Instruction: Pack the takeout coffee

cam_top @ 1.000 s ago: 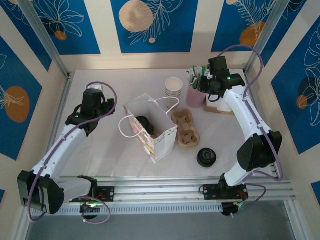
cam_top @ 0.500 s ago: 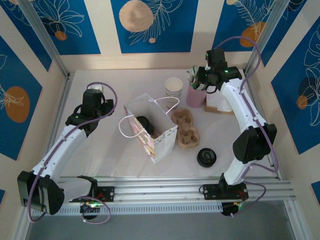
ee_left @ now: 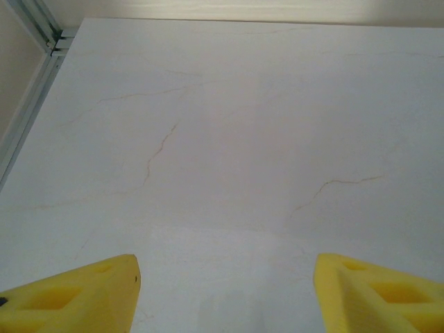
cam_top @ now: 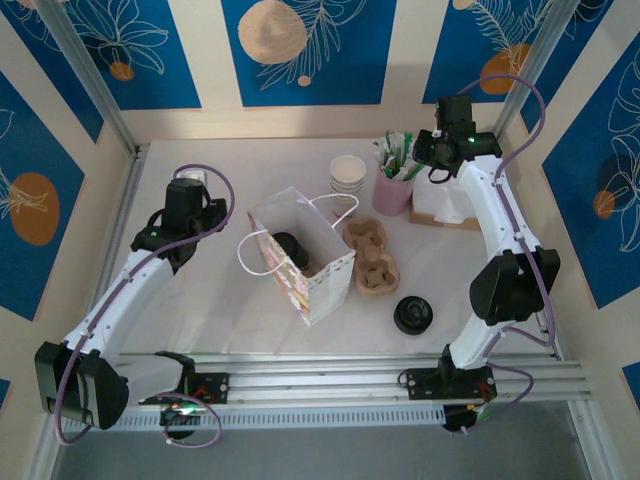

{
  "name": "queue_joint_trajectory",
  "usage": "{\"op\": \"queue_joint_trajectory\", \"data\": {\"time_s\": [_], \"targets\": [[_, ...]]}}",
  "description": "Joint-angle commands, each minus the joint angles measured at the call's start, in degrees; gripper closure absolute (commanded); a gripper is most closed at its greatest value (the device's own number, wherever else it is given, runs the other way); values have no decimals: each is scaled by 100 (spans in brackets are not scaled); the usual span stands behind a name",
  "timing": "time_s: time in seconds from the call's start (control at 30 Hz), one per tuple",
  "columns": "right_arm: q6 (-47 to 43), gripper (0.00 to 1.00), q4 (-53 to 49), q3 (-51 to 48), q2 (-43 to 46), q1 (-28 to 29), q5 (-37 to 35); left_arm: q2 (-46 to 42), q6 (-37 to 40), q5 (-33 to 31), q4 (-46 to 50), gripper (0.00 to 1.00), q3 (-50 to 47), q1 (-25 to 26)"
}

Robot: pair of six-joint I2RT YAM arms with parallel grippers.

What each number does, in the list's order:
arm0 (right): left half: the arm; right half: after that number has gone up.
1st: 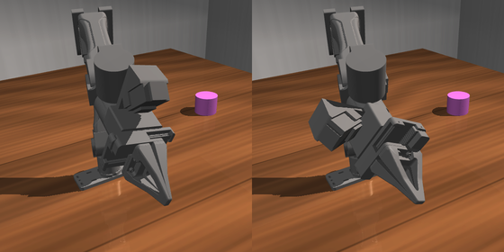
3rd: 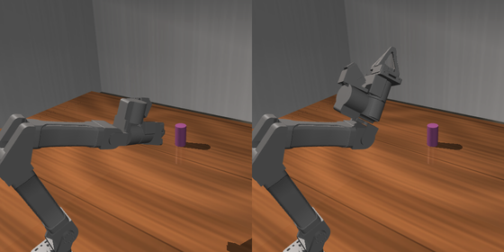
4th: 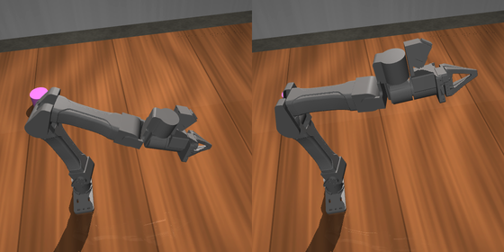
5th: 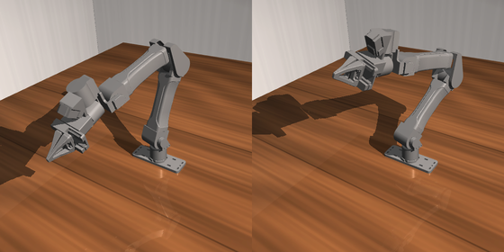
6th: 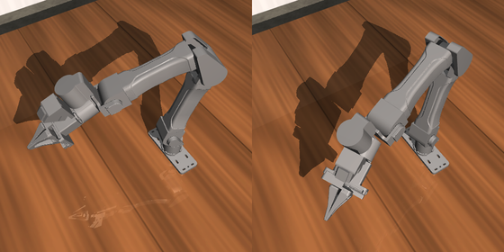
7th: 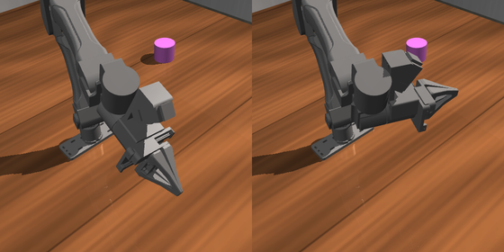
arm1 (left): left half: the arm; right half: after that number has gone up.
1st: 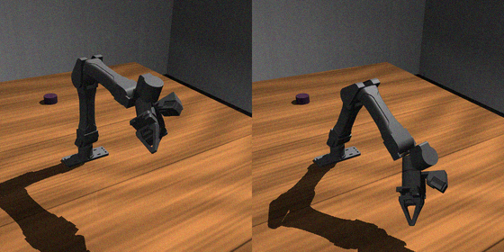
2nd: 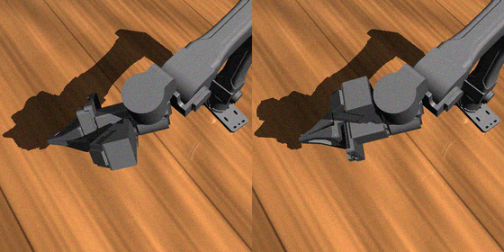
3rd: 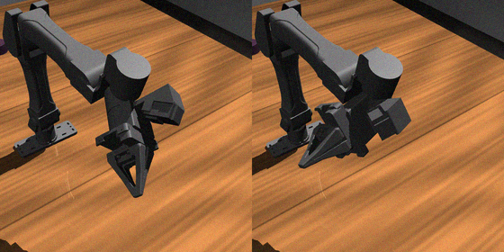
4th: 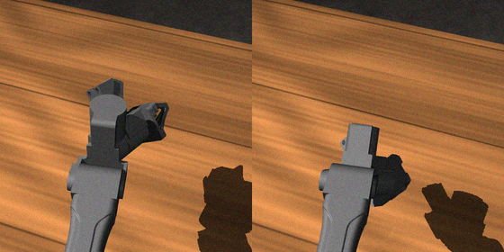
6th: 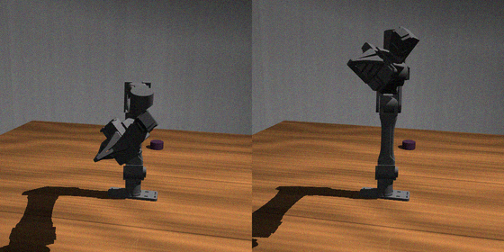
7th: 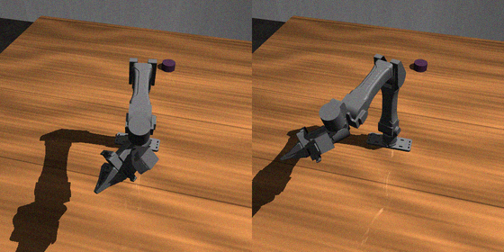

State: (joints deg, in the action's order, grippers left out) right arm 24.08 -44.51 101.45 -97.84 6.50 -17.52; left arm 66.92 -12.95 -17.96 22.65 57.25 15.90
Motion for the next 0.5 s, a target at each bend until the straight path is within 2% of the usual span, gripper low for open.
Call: {"op": "queue_joint_trajectory", "data": {"time_s": [0.0,0.47], "targets": [[89,75,5,-9,-66,-9,153,-1,18,105,-81,34,-21,36],[133,76,-18,138,-428,-20,462,25,33,81,-66,35,-13,36]]}}
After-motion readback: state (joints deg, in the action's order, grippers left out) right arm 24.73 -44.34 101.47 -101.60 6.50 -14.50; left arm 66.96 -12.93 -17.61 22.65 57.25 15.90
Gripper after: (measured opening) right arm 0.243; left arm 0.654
